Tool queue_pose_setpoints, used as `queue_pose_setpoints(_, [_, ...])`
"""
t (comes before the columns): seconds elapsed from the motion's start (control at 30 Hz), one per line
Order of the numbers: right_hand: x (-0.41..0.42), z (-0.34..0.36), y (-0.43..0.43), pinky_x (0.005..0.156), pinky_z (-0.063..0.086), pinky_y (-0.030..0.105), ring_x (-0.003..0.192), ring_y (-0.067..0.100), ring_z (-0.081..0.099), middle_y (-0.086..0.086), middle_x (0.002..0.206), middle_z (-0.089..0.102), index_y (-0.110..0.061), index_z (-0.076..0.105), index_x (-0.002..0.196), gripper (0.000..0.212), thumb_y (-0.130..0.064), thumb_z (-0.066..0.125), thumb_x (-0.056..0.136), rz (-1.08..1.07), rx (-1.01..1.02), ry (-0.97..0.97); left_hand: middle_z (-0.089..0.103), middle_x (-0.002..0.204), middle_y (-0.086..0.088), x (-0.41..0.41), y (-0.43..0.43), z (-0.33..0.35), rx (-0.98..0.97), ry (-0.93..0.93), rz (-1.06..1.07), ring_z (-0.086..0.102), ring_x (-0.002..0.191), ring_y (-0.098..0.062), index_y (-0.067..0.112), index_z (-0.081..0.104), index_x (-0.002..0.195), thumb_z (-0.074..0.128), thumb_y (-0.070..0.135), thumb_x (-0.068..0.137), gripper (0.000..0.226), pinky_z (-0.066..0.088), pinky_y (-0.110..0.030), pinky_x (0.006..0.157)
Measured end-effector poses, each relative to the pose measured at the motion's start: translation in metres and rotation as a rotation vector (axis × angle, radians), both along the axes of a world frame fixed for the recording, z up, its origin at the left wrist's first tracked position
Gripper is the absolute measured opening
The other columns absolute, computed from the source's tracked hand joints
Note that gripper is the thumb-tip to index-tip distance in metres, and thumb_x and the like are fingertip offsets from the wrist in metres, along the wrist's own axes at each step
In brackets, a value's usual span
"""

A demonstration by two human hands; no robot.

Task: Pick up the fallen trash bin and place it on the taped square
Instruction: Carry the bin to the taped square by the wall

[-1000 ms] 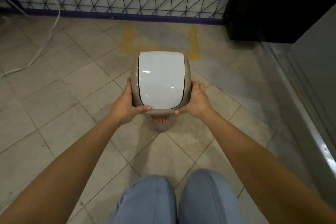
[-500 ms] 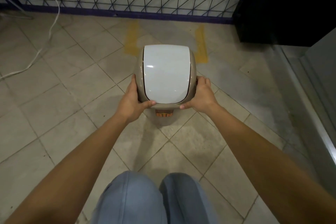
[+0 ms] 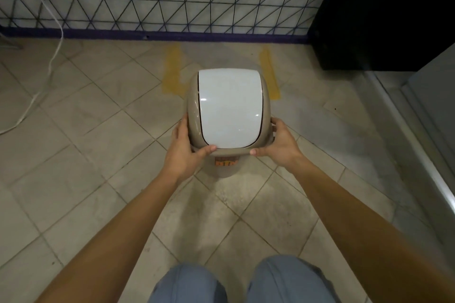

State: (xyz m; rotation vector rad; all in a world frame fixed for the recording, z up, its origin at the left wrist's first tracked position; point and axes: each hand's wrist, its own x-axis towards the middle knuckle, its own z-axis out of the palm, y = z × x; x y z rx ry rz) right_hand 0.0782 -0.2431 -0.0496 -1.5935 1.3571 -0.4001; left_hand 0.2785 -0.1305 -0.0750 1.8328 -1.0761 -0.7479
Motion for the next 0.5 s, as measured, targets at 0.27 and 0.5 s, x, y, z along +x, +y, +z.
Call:
queue_pose_setpoints(0.27, [0.014,-0.003,-0.022,0.086,0.043,0.023,0.114,0.011,0.042,0.002,0.132,0.045,-0.016,0.026,0.14,0.104,0.004,0.083,0.054,-0.035,0.068,-0.189,0.033,0.147,-0.004,0.018,-0.031,-0.003,-0.005,-0.001,0.005,0.035,0.124,-0.007,0.031,0.017,0.151,0.08,0.034,0.071,0.102,0.03,-0.024,0.1])
queue_pose_setpoints(0.5, [0.024,-0.004,-0.04,0.099,0.042,0.031,0.129,0.017,0.036,0.002,0.146,0.034,-0.02,0.014,0.146,0.112,0.004,0.08,0.059,-0.023,0.139,-0.272,0.042,0.147,0.002,0.028,-0.05,-0.001,-0.018,0.069,-0.02,0.04,0.133,-0.015,0.025,0.02,0.151,0.08,0.028,0.073,0.099,0.038,-0.037,0.108])
